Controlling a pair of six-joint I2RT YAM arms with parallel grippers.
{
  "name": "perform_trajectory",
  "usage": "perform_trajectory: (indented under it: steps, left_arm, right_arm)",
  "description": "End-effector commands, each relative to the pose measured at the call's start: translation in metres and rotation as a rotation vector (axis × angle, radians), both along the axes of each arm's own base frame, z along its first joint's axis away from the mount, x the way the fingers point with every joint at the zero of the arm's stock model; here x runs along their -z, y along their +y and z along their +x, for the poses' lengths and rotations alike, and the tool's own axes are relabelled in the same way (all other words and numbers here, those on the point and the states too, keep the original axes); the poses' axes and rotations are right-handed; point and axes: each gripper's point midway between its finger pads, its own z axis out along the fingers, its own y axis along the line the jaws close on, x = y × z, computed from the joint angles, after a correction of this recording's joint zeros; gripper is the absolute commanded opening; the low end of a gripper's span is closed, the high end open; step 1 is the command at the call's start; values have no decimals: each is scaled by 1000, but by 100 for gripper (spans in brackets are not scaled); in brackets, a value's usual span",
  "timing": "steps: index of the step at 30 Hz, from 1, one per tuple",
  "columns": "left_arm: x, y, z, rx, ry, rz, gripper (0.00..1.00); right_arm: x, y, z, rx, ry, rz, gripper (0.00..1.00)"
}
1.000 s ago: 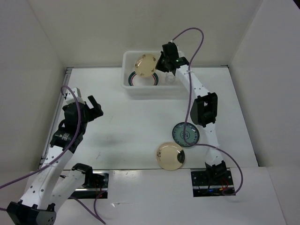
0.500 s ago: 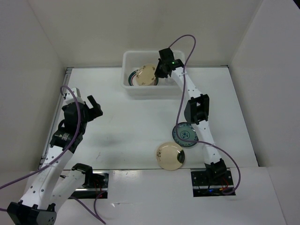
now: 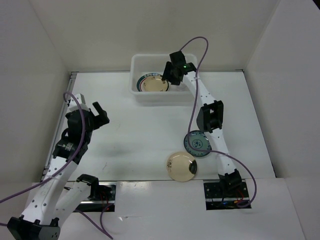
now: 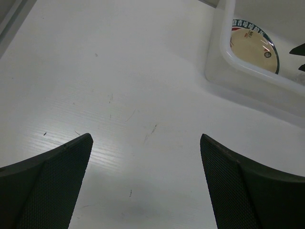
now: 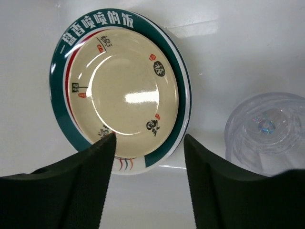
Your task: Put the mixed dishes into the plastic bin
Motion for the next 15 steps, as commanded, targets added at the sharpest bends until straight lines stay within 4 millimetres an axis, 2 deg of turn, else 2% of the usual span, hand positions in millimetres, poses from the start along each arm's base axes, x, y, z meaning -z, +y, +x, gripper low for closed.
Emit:
perform_trajectory:
  steps: [1, 2, 4, 5, 8, 9, 11, 12, 13, 14, 15]
  left_arm:
    - [-11, 1, 1, -3, -45, -14, 100]
    - [-11, -1, 1, 7, -45, -18, 100]
    - [-10, -3, 1, 18, -44, -22, 100]
    - [-10, -7, 1, 37, -42, -29, 100]
    - [-10, -16, 2, 89, -48, -41, 100]
    - [-12, -18, 1, 100, -56, -46, 100]
    - [-12, -24, 1, 133, -53, -58, 100]
    - [-13, -30, 1, 164, -60, -57, 100]
    - [-10, -38, 1, 196, -46, -64, 100]
    - [-8, -49, 0, 250, -33, -79, 100]
    - [0, -56, 2, 280, -2, -84, 100]
  right_arm:
    - [-102, 1, -7, -21, -162, 49, 67]
    - [-127, -2, -14, -29, -198, 53, 68]
    - [-142, -9, -23, -33, -209, 33, 75]
    - [-159, -12, -37, -37, -225, 19, 76]
    - [-180, -30, -57, -16, -252, -22, 77]
    - [-189, -44, -74, 2, -269, -47, 79]
    - [-194, -61, -94, 38, -275, -76, 80]
    - [-169, -72, -108, 53, -216, -120, 80]
    - [-186, -87, -126, 88, -239, -141, 80]
    - [-181, -101, -135, 108, -218, -159, 80]
    - [-153, -120, -148, 138, -140, -184, 80]
